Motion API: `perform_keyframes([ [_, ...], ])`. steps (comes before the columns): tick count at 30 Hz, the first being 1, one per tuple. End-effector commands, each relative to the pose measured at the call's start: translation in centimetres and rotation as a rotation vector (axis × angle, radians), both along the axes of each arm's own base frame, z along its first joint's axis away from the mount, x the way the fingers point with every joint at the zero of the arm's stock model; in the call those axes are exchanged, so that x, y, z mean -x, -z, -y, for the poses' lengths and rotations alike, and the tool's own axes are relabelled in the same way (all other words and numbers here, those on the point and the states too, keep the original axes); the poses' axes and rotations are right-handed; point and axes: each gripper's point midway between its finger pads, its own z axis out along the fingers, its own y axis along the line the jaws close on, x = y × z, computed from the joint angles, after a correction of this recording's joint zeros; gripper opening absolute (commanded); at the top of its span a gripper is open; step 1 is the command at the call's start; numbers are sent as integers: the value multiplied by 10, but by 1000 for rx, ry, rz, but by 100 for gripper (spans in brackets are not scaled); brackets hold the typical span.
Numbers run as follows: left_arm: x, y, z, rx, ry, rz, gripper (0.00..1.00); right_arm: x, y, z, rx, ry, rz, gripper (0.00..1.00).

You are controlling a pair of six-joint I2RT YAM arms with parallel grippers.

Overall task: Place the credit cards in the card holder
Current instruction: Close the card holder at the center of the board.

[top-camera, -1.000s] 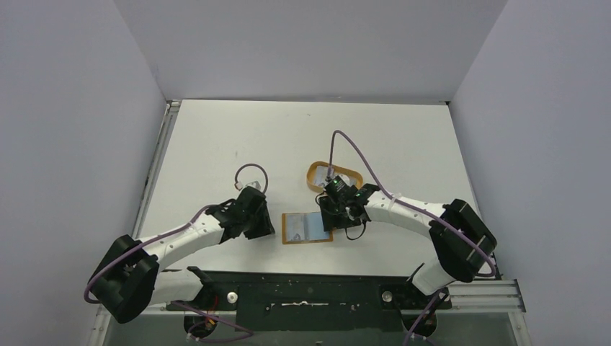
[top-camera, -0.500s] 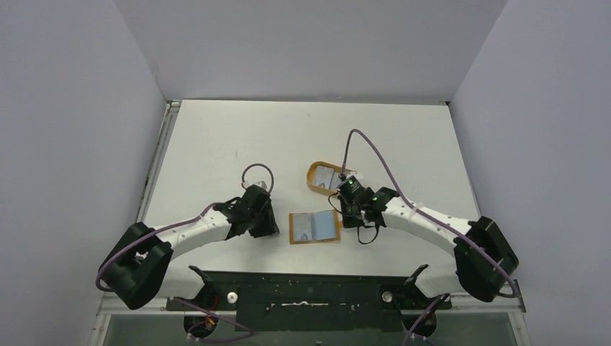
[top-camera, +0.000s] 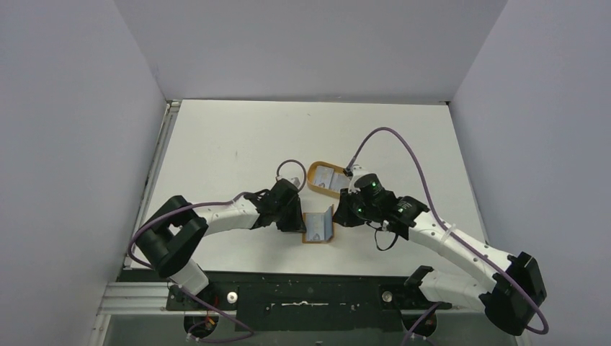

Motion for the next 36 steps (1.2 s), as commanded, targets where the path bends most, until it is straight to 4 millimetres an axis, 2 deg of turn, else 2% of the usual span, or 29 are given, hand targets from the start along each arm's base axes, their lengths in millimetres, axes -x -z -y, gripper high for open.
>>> perform_keyframes([
  [1, 6, 14, -5, -45, 31, -26, 16, -7, -10, -43, -177, -42, -3, 0],
  [11, 8, 18, -9, -36, 15, -31, 13, -18, 13, -101, -224, -87, -41, 0],
  [15, 6, 18, -25, -66, -48, -14, 13, -17, 21, -117, -217, -114, -49, 0],
  [20, 5, 17, -47, -100, -130, 21, 19, -16, 28, -125, -206, -140, -52, 1],
  [24, 6, 14, -61, -119, -167, 40, 28, -15, 18, -128, -213, -157, -41, 43],
  [26, 7, 13, -67, -125, -182, 46, 32, -13, 5, -127, -223, -170, -28, 56],
  [31, 6, 9, -77, -129, -215, 63, 41, -3, -26, -110, -190, -198, 7, 72],
  [36, 3, -4, -88, -133, -254, 101, 45, -5, -50, -75, -139, -156, 89, 73],
])
